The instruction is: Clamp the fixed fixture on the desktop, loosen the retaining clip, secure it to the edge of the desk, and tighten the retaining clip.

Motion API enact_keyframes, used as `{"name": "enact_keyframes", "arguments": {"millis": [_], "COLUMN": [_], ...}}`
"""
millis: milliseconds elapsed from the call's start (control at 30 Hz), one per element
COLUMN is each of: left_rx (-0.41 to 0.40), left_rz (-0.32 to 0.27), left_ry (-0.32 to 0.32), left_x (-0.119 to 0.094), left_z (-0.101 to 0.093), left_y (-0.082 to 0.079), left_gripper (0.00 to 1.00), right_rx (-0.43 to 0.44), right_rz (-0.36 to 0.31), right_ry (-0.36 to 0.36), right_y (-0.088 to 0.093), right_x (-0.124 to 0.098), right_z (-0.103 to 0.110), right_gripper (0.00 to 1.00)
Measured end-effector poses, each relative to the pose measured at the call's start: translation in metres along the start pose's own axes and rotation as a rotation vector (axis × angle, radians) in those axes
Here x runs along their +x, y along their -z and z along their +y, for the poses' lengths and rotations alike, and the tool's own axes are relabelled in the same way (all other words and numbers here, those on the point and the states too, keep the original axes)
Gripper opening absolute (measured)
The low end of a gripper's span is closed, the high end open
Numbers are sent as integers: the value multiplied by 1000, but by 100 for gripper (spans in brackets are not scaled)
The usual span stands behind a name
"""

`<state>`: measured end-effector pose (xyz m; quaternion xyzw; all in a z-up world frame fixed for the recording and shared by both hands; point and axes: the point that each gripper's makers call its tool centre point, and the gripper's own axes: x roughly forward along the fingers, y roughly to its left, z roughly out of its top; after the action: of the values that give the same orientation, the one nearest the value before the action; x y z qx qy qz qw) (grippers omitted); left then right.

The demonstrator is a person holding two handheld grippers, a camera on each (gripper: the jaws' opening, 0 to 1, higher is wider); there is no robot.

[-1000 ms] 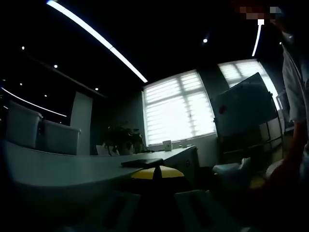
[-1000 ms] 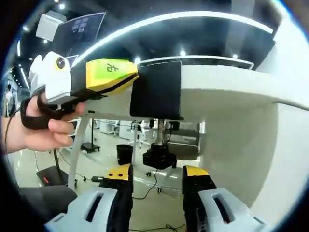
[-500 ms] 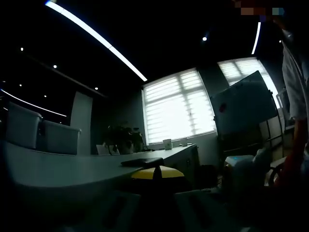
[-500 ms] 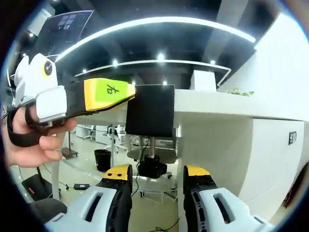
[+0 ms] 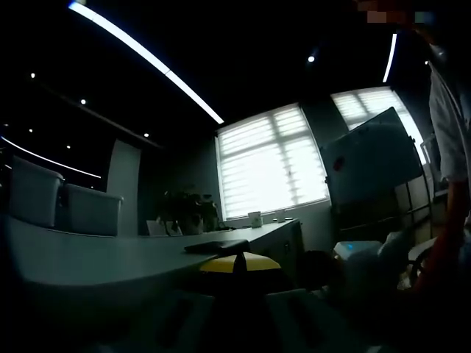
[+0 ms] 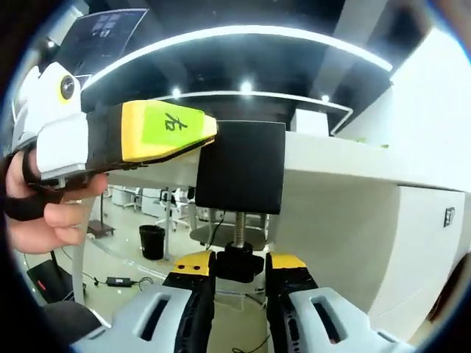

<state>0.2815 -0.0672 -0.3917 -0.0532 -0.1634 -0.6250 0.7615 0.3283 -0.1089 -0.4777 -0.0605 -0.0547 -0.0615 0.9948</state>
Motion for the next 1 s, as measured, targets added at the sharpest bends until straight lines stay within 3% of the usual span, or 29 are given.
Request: {"name": "enact_keyframes", "arguments": {"millis": [333, 600, 833, 1000], "left_rx": [-3, 1, 0, 0], "left_rz": [1, 7, 5, 7], "left_ry": [1, 0, -2, -1], "left_x": [0, -1, -1, -1], "left_z": [-1, -1, -1, -1], "left_y": [0, 0, 0, 0], "left_gripper": [1, 1, 1, 1], "right_rx": [1, -14, 9, -4], "right_rz": [-27, -75, -76, -65], "right_ry": [-69, -235, -427, -477], "right_y": [0, -2, -1, 0], "right_x": [1, 3, 6, 10], "right_z": [2, 5, 12, 11], "right_gripper": [23, 23, 24, 24]}}
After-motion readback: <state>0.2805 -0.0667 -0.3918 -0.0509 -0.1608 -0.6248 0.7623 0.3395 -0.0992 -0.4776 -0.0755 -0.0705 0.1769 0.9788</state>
